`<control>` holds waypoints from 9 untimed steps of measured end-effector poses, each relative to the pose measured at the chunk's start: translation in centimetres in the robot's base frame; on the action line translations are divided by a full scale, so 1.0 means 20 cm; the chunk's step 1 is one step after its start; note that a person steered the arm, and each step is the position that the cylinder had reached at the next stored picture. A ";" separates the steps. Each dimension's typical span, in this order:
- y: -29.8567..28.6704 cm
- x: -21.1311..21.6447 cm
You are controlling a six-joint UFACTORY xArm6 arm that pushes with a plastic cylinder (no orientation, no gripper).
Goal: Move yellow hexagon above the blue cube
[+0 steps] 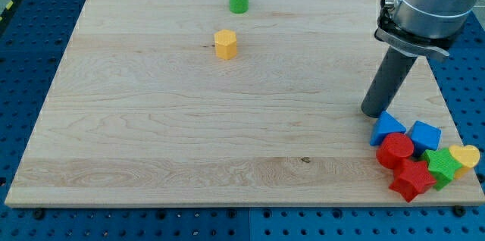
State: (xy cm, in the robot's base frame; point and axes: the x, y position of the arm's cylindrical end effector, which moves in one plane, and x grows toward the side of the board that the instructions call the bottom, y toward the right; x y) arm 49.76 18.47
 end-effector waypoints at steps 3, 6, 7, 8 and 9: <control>0.07 -0.04; -0.79 -0.21; -1.14 -0.35; -1.34 -0.55; -1.34 -0.77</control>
State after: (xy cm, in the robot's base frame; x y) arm 34.45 -8.29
